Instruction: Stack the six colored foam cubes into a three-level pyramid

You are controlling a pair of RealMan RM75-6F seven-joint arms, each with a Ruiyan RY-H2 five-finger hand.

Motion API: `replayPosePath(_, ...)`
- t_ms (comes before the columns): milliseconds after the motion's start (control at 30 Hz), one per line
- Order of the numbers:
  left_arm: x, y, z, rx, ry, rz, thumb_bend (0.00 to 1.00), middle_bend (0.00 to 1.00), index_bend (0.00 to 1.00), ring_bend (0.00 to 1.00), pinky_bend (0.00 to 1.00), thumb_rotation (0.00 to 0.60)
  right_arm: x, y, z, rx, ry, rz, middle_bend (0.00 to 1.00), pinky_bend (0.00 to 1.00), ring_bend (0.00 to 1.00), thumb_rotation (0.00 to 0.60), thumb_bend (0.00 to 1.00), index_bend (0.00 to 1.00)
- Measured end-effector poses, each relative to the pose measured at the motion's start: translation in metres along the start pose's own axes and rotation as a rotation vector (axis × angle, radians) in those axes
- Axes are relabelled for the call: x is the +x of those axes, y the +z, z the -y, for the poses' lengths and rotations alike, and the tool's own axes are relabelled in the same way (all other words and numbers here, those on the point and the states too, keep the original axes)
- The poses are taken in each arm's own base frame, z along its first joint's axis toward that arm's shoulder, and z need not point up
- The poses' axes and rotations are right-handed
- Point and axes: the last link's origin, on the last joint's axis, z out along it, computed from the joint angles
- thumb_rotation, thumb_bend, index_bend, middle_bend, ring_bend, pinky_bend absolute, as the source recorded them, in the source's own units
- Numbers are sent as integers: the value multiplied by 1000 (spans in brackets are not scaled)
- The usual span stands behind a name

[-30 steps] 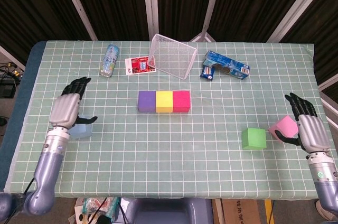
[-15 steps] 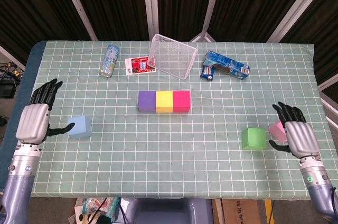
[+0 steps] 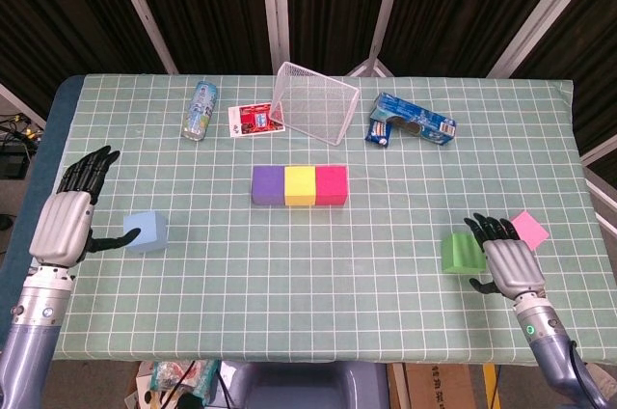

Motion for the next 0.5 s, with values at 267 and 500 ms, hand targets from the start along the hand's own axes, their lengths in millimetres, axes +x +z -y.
replayPosePath(267, -2, 2, 2, 12, -10, 14, 36, 0, 0, 0, 62, 600, -12, 10, -6, -33, 6, 25, 166, 0, 45, 600, 236, 0)
replayPosePath(500, -4, 3, 3, 18, -7, 22, 36, 0, 0, 0, 62, 600, -18, 17, -9, -38, 4, 36, 217, 0, 80, 600, 236, 0)
